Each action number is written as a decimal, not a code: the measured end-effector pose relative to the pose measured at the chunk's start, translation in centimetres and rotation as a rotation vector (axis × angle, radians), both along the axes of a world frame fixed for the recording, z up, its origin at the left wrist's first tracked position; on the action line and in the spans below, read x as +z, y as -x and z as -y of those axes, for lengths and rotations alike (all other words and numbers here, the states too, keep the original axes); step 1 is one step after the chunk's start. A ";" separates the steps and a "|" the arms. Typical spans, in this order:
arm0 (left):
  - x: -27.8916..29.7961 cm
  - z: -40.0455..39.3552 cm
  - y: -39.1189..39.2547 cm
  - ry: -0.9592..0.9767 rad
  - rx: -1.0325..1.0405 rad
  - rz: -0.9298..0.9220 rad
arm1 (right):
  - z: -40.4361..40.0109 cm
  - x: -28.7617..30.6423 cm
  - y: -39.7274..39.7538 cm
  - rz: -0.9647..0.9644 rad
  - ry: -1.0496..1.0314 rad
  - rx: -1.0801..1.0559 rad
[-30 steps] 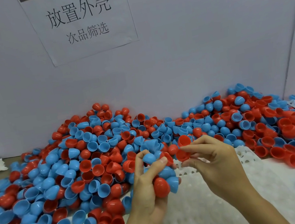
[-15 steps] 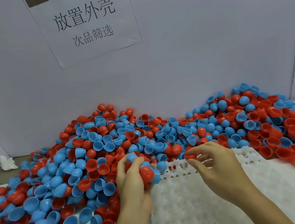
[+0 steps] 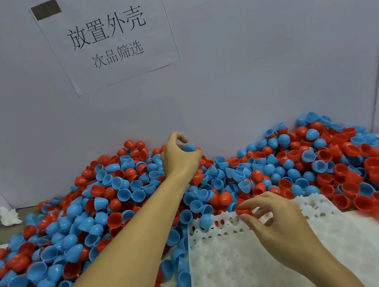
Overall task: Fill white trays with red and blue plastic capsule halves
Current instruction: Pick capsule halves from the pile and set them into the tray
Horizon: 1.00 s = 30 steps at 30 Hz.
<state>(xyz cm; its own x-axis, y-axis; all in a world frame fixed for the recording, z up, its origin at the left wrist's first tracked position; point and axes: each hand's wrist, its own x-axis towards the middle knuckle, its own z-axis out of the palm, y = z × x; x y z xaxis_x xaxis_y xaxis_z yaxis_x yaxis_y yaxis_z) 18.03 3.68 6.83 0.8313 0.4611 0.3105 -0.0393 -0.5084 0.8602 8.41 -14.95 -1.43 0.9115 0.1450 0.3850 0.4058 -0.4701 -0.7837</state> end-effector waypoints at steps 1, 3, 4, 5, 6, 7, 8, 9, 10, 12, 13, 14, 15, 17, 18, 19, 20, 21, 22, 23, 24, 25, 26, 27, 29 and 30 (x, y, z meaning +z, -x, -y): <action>-0.1 -0.2 -0.3 -0.011 0.000 0.002 | 0.0 0.0 0.0 -0.008 0.006 0.003; -0.7 -0.7 -0.5 -0.046 -0.011 0.001 | -0.1 -0.1 0.0 -0.022 0.027 0.006; -1.0 -0.9 -0.3 -0.064 -0.024 0.003 | -0.2 -0.2 0.1 -0.027 0.034 0.009; -1.2 -1.1 -0.1 -0.077 -0.030 0.008 | -0.2 -0.1 0.1 -0.032 0.037 0.012; -1.2 -1.4 0.4 -0.077 -0.024 0.016 | -0.3 0.0 0.2 -0.038 0.043 0.015; -1.2 -1.9 0.9 -0.050 -0.008 0.026 | -0.4 0.1 0.3 -0.043 0.051 0.018; -1.1 -2.4 1.6 0.023 0.010 0.034 | -0.5 0.3 0.4 -0.048 0.059 0.021; -0.9 -3.0 2.5 0.151 0.016 0.027 | -0.5 0.4 0.4 -0.049 0.066 0.026; -0.8 -3.6 3.7 0.299 0.002 0.001 | -0.6 0.5 0.5 -0.045 0.078 0.031; -0.8 -5.2 6.4 0.492 -0.047 -0.063 | -0.6 0.7 0.6 -0.035 0.101 0.047; -0.9 -6.2 7.9 0.497 -0.055 -0.106 | -0.6 0.7 0.7 -0.033 0.107 0.058; -1.0 -7.2 9.5 0.459 -0.052 -0.159 | -0.6 0.8 0.8 -0.033 0.118 0.064; -1.3 -8.2 11.2 0.410 -0.051 -0.218 | -0.5 0.7 0.7 -0.044 0.139 0.063; -1.6 -10.4 13.9 0.354 -0.073 -0.340 | -0.4 0.5 0.4 -0.093 0.168 0.042; -1.8 -11.5 14.8 0.362 -0.092 -0.383 | -0.1 0.1 0.1 -0.122 0.168 0.041; -1.9 -12.5 15.5 0.383 -0.098 -0.396 | 0.2 -0.4 -0.3 -0.135 0.166 0.049; -1.8 -13.5 15.7 0.415 -0.068 -0.358 | 0.9 -1.4 -1.1 -0.127 0.163 0.029; -1.6 -14.6 15.7 0.457 0.010 -0.266 | 1.5 -2.1 -1.7 -0.107 0.157 0.003; -1.1 -15.7 15.4 0.515 0.124 -0.120 | 1.9 -2.7 -2.0 -0.078 0.161 -0.015; -0.4 -16.9 14.9 0.589 0.246 0.040 | 1.9 -3.1 -2.2 -0.064 0.162 -0.028; 0.3 -17.8 14.3 0.664 0.324 0.165 | 1.7 -3.3 -2.2 -0.062 0.163 -0.027; 0.8 -18.3 13.9 0.683 0.350 0.198 | 1.5 -3.2 -2.1 -0.067 0.164 -0.021; 0.9 -18.2 13.5 0.625 0.350 0.129 | 1.2 -2.9 -2.0 -0.064 0.167 -0.014; 0.9 -17.5 13.4 0.500 0.348 0.021 | 0.8 -2.5 -1.7 -0.081 0.174 -0.003; -0.2 -14.7 13.7 0.218 0.304 -0.093 | 0.1 -1.6 -1.3 -0.120 0.169 0.006; -0.7 -12.9 14.1 0.113 0.245 -0.079 | 0.1 -1.4 -1.2 -0.115 0.164 0.004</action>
